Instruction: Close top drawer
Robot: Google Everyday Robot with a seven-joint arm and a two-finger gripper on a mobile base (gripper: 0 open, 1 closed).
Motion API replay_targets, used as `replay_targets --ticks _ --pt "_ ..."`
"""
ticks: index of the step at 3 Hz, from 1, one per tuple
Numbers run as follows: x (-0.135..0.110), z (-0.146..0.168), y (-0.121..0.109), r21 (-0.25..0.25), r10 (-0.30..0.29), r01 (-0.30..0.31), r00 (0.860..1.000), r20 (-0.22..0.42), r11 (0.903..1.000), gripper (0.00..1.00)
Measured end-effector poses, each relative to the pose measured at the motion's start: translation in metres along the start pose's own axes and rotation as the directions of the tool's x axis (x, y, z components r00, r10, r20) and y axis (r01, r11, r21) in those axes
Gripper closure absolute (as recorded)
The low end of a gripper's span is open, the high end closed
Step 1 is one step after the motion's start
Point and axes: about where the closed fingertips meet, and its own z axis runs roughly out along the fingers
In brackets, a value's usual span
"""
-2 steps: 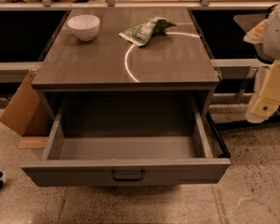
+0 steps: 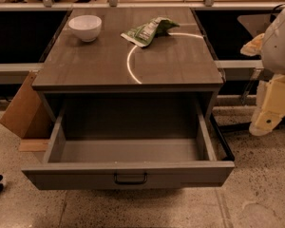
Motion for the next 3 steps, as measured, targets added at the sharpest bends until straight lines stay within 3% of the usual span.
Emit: replay_targets --ticks 1,2,3 --pt "0.004 0.044 0.027 -0.096 -0.098 0.1 0.995 0.024 0.9904 0.0" --pt "0.014 0.105 0.07 -0.216 -0.177 0.182 0.983 0.038 0.9593 0.0" --pt "0.014 0.107 0.072 -0.217 -0.181 0.185 0.983 0.04 0.9584 0.0"
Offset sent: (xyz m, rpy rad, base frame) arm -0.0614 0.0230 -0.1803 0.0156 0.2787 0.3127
